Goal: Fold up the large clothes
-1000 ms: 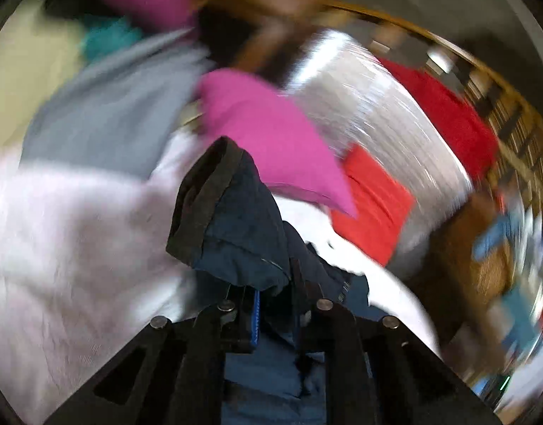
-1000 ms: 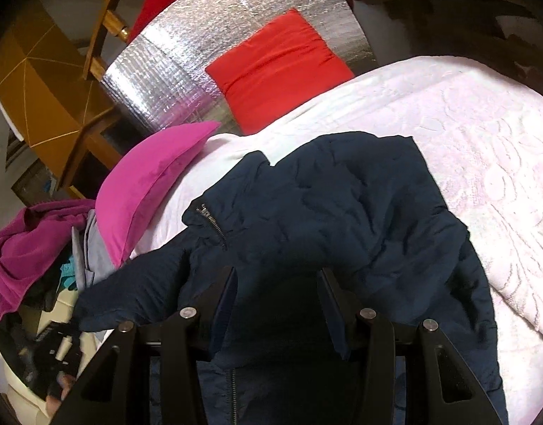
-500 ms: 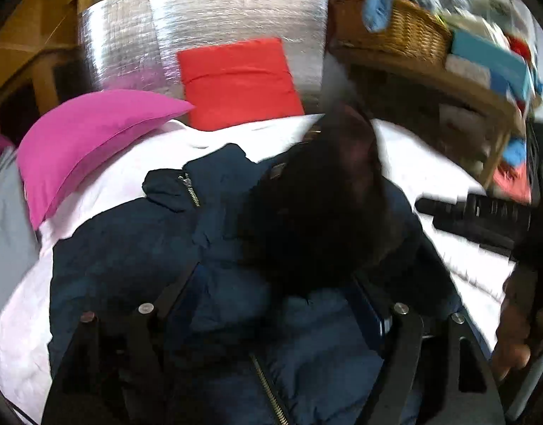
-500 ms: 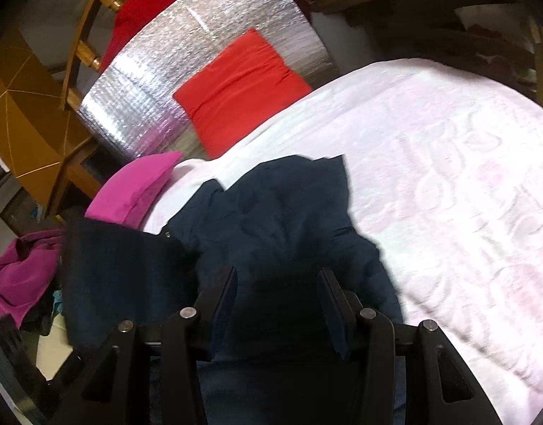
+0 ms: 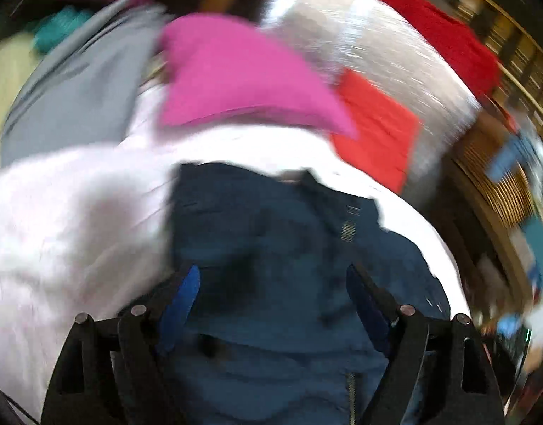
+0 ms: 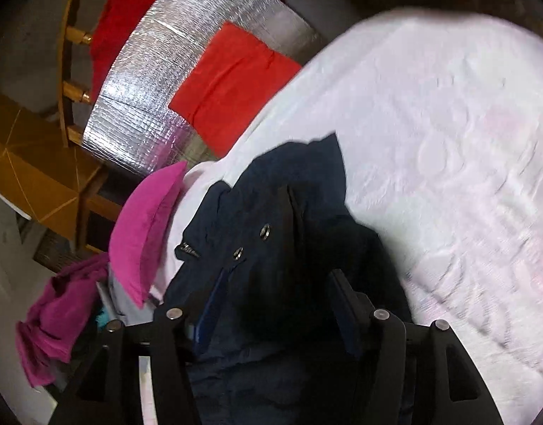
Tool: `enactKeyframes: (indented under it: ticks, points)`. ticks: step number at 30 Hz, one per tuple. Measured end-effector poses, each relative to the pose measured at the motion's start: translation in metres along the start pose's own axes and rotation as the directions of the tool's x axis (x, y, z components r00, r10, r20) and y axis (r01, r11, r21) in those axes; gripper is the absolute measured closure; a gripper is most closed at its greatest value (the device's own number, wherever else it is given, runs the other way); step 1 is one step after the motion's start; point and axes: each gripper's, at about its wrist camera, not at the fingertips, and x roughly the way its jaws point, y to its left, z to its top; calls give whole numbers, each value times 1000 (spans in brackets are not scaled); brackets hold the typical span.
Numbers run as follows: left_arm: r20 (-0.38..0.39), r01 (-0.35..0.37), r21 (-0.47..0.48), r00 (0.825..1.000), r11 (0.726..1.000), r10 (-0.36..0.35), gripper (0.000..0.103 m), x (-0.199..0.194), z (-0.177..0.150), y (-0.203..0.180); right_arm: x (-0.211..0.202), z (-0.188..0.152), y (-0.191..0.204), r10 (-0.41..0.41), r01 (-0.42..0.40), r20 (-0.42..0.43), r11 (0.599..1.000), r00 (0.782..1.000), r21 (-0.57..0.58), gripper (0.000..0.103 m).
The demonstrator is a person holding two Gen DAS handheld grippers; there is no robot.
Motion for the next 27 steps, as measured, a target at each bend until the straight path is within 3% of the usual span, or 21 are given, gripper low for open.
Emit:
enactKeyframes:
  ticks: [4,8,12,16,18,22,27]
  points:
    - [-43,-33,-60,999,998,30,19,15,-2,23,23,-1,3,-13,13,-31,1000,999,10,41]
    - [-71,-63,-46,996,997,60,45,35,-3,23,43,-5,9,-71,70,-54,997,996,-22,44]
    - [-85,-127,-15,988,992,126,61,45,-6,24,60,-10,21,-115,110,-48,989,992,-100,72]
    - [-76,-174,-1,982,985,174,77,48,-8,28,69,-13,25,-144,141,-6,976,989,-166,82]
    - [-73,-194,3,978,981,194,86,48,-9,30,69,-13,27,-142,142,13,972,990,-189,84]
    - [-72,-219,3,973,976,219,93,46,-10,30,66,-14,38,-125,134,51,963,991,-233,88]
    - [-36,-253,-44,967,967,251,97,28,-5,25,46,-13,62,-16,42,96,961,995,-272,88]
